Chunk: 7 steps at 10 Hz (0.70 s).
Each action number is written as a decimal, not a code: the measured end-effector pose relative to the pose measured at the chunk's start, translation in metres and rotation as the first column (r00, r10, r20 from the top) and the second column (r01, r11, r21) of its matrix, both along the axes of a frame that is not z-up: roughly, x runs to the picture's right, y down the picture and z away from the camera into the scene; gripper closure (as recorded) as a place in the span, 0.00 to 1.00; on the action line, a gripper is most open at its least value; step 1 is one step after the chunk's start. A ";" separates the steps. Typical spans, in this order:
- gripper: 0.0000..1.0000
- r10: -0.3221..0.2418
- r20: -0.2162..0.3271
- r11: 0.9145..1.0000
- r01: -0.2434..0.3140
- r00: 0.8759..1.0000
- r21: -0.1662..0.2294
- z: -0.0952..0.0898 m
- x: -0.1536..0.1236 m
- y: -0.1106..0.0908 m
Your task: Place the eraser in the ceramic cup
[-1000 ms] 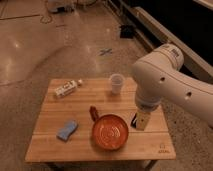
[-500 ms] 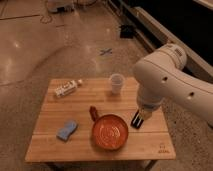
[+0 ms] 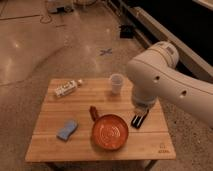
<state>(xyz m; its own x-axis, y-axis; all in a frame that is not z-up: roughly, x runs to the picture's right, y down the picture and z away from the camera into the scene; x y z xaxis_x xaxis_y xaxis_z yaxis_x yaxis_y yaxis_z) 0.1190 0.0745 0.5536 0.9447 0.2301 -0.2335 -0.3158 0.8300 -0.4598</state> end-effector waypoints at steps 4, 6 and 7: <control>0.62 0.023 -0.010 1.000 -0.023 1.000 0.015 0.002 0.002 0.023; 0.58 0.007 -0.013 1.000 -0.007 1.000 0.005 0.003 0.004 0.022; 0.49 0.004 -0.015 1.000 -0.004 1.000 0.004 0.002 0.014 0.023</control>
